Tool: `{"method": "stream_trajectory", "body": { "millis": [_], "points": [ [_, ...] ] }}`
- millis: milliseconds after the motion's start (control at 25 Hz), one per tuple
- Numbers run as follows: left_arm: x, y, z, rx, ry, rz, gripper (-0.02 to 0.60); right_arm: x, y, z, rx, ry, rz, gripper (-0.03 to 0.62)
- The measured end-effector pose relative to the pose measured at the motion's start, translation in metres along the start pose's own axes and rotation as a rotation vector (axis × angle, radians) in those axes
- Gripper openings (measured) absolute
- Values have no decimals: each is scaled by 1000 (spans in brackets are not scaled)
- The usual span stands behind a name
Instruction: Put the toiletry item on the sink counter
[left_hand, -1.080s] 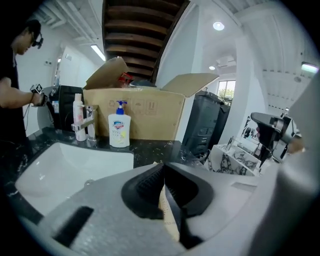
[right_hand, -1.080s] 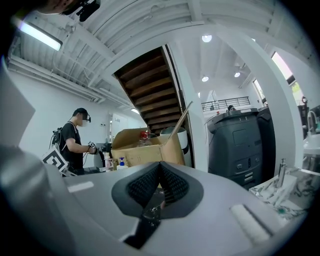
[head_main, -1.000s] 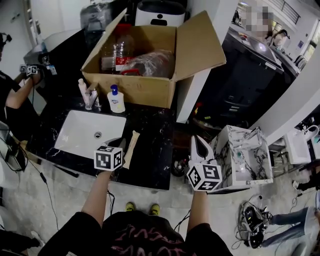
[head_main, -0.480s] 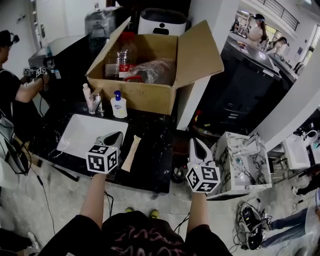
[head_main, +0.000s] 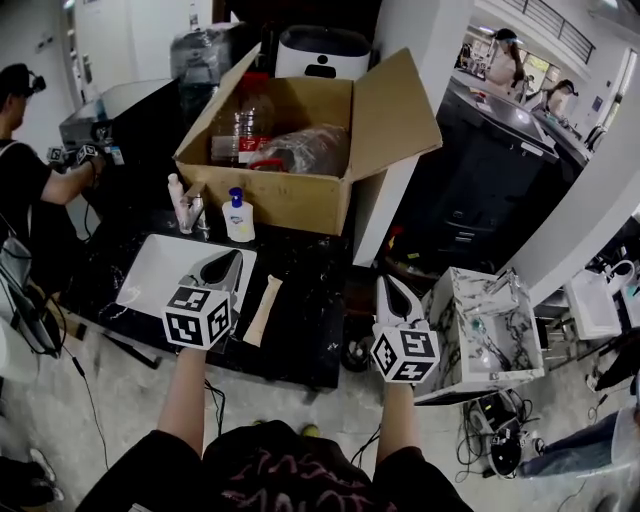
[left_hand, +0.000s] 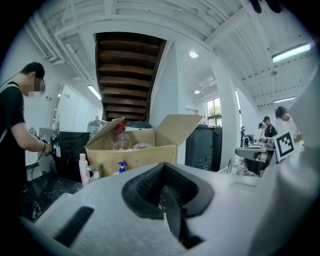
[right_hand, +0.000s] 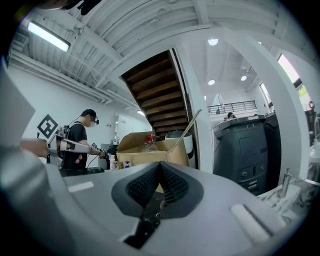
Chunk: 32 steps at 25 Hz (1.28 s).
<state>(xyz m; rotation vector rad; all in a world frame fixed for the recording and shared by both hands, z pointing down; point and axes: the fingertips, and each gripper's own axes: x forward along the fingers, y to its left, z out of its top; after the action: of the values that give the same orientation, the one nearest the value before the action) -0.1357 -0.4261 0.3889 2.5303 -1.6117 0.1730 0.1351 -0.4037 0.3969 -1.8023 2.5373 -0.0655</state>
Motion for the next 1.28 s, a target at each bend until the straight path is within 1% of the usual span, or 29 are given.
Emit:
{"method": "stream_trajectory", "body": {
  "millis": [240, 440, 800, 1120, 1280],
  "points": [
    [-14, 8, 26, 6, -81, 17, 2, 3, 1, 3, -14, -2, 9, 2],
    [-19, 10, 33, 9, -113, 15, 2, 7, 5, 4, -33, 2, 13, 2],
    [-23, 11, 41, 22, -135, 9, 3, 9, 6, 9, -38, 5, 12, 2],
    [-25, 13, 39, 35, -140, 14, 3, 8, 4, 7, -40, 2, 0, 2],
    [-26, 15, 38, 29, -143, 18, 3, 8, 4, 8, -41, 1, -3, 2]
  ]
}}
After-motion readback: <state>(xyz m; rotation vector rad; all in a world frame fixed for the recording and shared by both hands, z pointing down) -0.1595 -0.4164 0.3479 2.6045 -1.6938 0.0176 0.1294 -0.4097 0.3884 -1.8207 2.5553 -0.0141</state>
